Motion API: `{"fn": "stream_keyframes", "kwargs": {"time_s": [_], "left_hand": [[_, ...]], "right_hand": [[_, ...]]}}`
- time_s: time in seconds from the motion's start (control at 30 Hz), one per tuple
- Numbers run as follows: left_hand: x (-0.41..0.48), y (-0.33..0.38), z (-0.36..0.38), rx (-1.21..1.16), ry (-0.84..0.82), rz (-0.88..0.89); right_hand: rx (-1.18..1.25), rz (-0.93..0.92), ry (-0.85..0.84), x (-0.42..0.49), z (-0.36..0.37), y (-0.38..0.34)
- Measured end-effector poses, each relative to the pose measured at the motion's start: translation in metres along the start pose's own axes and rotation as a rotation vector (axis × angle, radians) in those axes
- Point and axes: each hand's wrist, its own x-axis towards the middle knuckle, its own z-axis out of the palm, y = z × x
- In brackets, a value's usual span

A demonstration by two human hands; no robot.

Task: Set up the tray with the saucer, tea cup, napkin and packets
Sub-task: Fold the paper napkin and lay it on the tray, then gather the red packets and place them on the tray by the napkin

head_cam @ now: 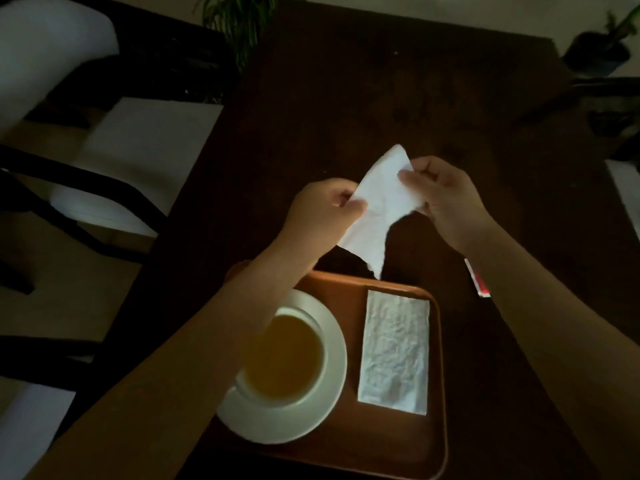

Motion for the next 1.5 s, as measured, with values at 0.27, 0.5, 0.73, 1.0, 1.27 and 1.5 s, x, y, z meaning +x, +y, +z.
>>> {"fn": "stream_keyframes", "kwargs": {"time_s": [0.27, 0.5, 0.73, 1.0, 1.27, 1.5], "left_hand": [[-0.129, -0.013, 0.074, 0.087, 0.123, -0.107], [-0.169, -0.033, 0.103, 0.259, 0.085, -0.228], [-0.179, -0.035, 0.104, 0.388, 0.106, -0.163], [-0.183, -0.032, 0.107, 0.534, 0.128, -0.001], [-0.11, -0.002, 0.158, 0.485, -0.031, 0.239], [-0.015, 0.014, 0.217, 0.699, -0.229, 0.32]], "right_hand": [[-0.317, 0.005, -0.1, -0.067, -0.025, 0.046], [-0.568, -0.077, -0.207, -0.105, -0.015, 0.085], [-0.595, -0.232, -0.155, -0.109, -0.009, 0.087], [-0.578, -0.261, -0.068, -0.103, -0.029, 0.081], [-0.796, 0.068, 0.196, -0.107, -0.127, 0.093], [-1.069, 0.259, 0.16, -0.121, -0.159, 0.125]]}}
